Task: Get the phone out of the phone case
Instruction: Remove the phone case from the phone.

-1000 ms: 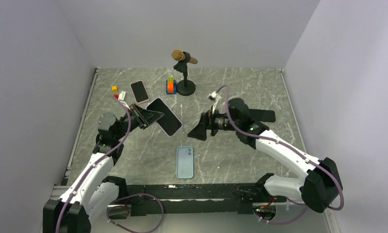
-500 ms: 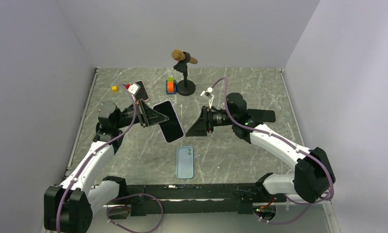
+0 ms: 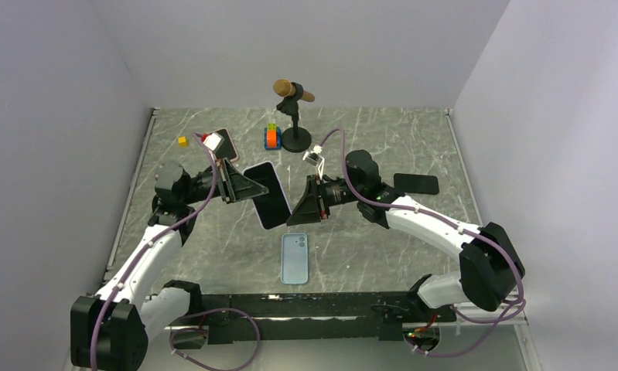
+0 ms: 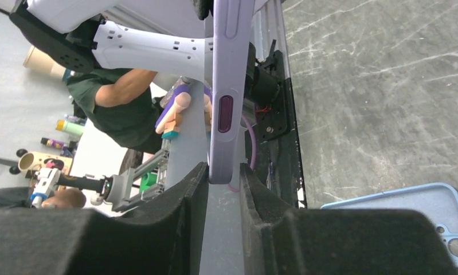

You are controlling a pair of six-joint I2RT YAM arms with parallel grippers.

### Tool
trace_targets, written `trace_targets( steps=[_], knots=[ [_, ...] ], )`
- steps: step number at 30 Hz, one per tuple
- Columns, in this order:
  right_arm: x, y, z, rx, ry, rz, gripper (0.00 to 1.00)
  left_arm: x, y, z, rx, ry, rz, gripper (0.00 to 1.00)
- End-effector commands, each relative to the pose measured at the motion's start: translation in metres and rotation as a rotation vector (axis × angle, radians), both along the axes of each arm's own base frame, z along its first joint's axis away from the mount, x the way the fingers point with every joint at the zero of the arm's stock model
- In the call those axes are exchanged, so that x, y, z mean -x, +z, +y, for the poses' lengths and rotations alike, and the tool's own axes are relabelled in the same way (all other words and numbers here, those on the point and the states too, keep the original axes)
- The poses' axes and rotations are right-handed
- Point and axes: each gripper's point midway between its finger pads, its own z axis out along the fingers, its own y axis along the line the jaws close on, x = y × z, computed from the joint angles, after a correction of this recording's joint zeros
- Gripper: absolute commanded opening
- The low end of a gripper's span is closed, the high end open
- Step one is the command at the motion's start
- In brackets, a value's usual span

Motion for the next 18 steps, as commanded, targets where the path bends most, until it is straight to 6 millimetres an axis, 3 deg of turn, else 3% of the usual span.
trace_targets(
  steps=[1, 7, 13, 18],
  knots=[
    [0.002, 0.015, 0.006, -0.062, 0.05, -0.082, 0.27, 0.01, 0.024, 0.0, 0.033, -0.034, -0.093, 0.0],
    [0.009, 0.009, 0.005, -0.106, 0.089, -0.148, 0.0, 0.014, 0.03, 0.0, 0.047, -0.06, -0.095, 0.0],
    [0.015, 0.002, 0.0, -0.206, 0.136, -0.346, 0.0, 0.027, 0.038, 0.0, 0.102, -0.125, -0.086, 0.0],
    [0.004, 0.006, 0.009, -0.22, 0.152, -0.445, 0.0, 0.041, 0.048, 0.001, 0.193, -0.182, -0.048, 0.0]
  ],
)
